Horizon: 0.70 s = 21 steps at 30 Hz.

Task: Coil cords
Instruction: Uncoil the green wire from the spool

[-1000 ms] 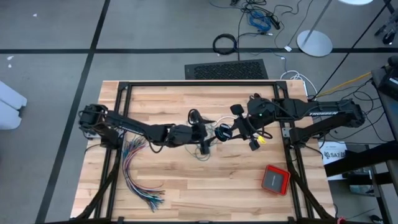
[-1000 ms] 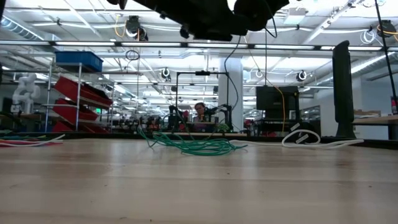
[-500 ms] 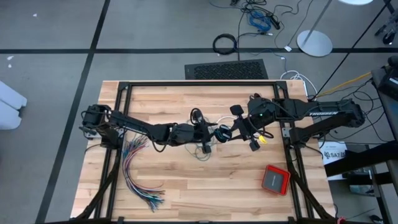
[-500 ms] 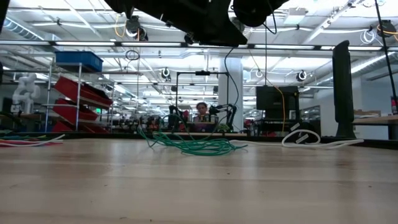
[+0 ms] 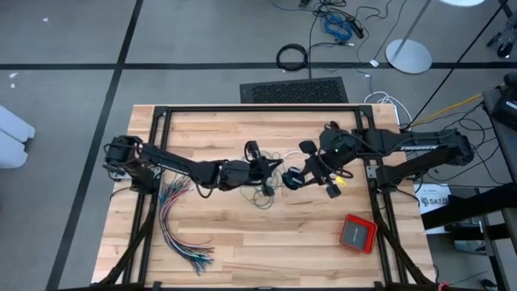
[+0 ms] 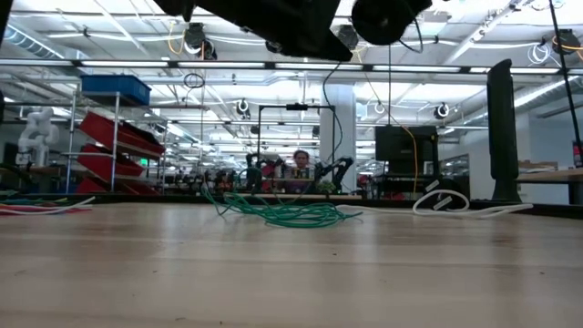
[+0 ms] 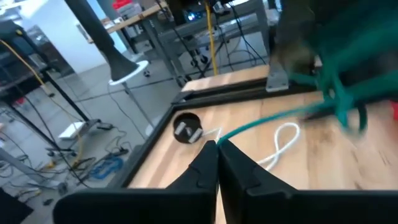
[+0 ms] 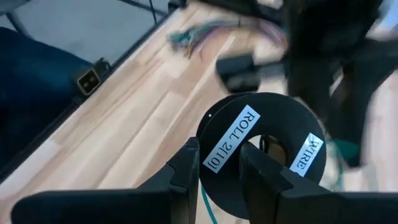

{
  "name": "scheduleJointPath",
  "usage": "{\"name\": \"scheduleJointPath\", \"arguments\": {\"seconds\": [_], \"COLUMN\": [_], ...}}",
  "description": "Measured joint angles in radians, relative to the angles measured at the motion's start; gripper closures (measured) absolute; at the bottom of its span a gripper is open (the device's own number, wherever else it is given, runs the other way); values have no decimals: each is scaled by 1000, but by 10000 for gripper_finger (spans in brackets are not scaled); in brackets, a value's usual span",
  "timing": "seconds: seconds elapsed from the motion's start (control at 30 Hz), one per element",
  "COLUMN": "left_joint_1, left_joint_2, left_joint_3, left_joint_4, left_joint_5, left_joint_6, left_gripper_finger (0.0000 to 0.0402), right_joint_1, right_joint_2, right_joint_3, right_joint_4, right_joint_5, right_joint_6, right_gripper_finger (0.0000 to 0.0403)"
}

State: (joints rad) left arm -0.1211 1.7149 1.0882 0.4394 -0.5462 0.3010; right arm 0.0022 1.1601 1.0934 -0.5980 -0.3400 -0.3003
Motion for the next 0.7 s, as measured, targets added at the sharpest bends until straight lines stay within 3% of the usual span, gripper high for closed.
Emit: {"name": "scheduleJointPath", "arguments": {"seconds": [0.13,0.3,0.37,0.5,0.63,0.7], "left_joint_1": [-7,-21,-25,-24,-13,2], "left_joint_2": [-41,-50,-45,-33,-28,-22], "left_joint_3": [0,0,0,-2,-2,-2], "left_joint_4": [0,-18,-34,-108,-200,-245], "left_joint_5": [-2,121,147,153,125,97], "left_joint_6": [28,18,-10,-67,-88,-110], "left_gripper_finger": [398,399,399,399,400,400], "right_joint_1": [-21,-53,-61,-59,-51,-50], "right_joint_2": [5,6,6,1,-5,-10], "right_joint_3": [-29,-54,-54,-54,-54,-54], "right_joint_4": [-70,-32,19,154,239,260], "right_joint_5": [164,413,463,448,305,173], "right_joint_6": [24,20,2,-63,-104,-113], "right_gripper_finger": [325,325,325,325,325,325]}}
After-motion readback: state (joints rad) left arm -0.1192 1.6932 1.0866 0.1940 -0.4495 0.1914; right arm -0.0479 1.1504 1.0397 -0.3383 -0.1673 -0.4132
